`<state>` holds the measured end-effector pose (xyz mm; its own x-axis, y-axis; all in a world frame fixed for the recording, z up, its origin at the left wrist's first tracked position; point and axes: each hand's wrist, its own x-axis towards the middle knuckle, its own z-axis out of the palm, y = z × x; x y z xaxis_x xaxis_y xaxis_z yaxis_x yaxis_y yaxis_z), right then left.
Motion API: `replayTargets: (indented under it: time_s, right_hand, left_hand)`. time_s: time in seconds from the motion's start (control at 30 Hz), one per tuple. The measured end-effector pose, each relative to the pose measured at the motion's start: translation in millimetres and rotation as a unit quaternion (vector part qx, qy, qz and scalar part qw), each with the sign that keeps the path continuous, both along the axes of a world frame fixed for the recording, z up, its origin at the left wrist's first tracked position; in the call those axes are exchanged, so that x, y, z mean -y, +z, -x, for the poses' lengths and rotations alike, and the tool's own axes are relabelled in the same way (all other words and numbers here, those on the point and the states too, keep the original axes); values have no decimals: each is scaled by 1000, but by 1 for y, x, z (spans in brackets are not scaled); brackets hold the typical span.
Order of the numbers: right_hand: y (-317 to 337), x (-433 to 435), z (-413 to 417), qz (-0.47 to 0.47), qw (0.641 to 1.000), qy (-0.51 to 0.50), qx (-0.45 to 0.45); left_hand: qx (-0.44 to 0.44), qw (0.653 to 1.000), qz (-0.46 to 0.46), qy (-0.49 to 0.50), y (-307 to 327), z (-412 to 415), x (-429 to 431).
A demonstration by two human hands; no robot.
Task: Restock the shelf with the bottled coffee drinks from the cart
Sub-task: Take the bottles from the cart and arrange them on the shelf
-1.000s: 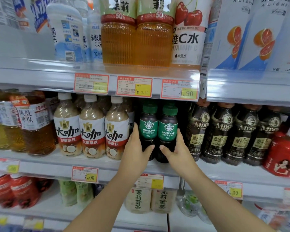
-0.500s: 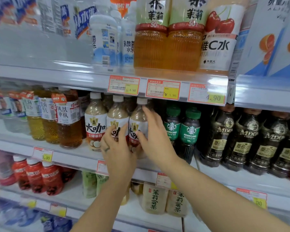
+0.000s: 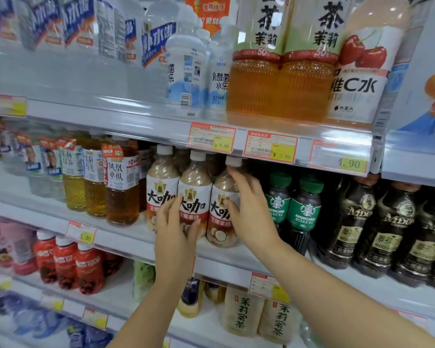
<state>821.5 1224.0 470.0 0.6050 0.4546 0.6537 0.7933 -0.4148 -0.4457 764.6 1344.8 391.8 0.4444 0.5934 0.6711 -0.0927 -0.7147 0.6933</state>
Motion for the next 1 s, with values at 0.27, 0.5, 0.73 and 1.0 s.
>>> replayTargets:
  time_s: [0.27,0.5,0.73,1.0]
  right_hand:
    - [0,0,1,-2,1000,-6,-12]
    - [-28,12,42,-25,997,36,68]
    - [-134,48,89,79,985,155,-23]
    - [-297,42,135,350,896,205,-178]
  left_hand:
    - [-27,1000,8,2,4,-3,-2]
    - [-27,999,-34,-1,5,29,5]
    - [-141,990,8,5,-81,127,29]
    - [-355,912,185,90,-243,251,49]
